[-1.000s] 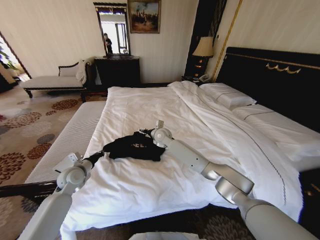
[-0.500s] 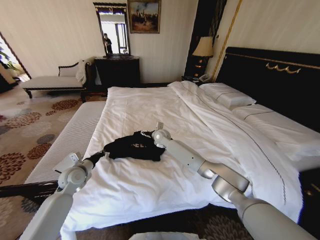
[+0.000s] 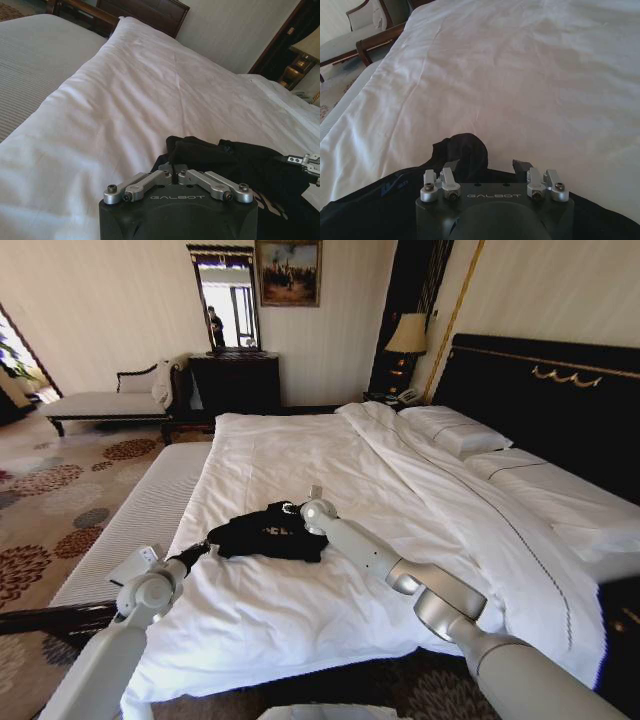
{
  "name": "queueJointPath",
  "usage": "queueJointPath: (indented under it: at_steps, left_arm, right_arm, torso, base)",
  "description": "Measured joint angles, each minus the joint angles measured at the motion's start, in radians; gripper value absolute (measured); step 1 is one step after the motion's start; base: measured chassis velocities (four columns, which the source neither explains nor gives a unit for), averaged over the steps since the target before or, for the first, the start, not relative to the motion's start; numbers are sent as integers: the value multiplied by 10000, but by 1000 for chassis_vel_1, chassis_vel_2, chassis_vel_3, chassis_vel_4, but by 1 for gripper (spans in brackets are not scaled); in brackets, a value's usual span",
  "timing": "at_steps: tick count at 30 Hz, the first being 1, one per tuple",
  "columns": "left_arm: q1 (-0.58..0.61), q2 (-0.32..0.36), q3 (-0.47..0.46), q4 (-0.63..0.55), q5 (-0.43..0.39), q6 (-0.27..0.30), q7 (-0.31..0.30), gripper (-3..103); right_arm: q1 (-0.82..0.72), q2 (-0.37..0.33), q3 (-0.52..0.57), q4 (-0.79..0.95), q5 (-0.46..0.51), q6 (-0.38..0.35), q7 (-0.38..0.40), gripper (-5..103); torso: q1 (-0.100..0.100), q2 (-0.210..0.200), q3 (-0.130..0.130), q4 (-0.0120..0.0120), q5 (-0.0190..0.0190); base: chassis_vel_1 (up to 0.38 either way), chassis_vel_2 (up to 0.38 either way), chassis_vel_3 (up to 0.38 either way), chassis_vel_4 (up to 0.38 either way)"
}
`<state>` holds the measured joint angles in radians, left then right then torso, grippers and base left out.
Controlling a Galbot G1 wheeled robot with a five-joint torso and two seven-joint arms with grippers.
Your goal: Fold the clothes on the bed.
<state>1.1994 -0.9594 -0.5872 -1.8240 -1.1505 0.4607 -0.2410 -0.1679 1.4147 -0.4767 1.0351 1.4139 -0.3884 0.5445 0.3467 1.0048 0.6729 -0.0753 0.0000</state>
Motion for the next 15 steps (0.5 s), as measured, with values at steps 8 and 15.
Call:
queueJointPath:
  at_steps: [8,15]
  left_arm:
    - [-43,6,48,46,47,-20,2,0]
    - [-42,44,8,52,63,-26,2,0]
  right_arm:
    - [-49,-30,0,111,-23,4,-10,35]
    - [-108,-43,-20,235,-52,12,-17,8]
  torso:
    - [0,0,0,0,1]
    - [0,-1,0,0,0]
  base:
    - [0,0,0,0]
    - [0,0,0,0]
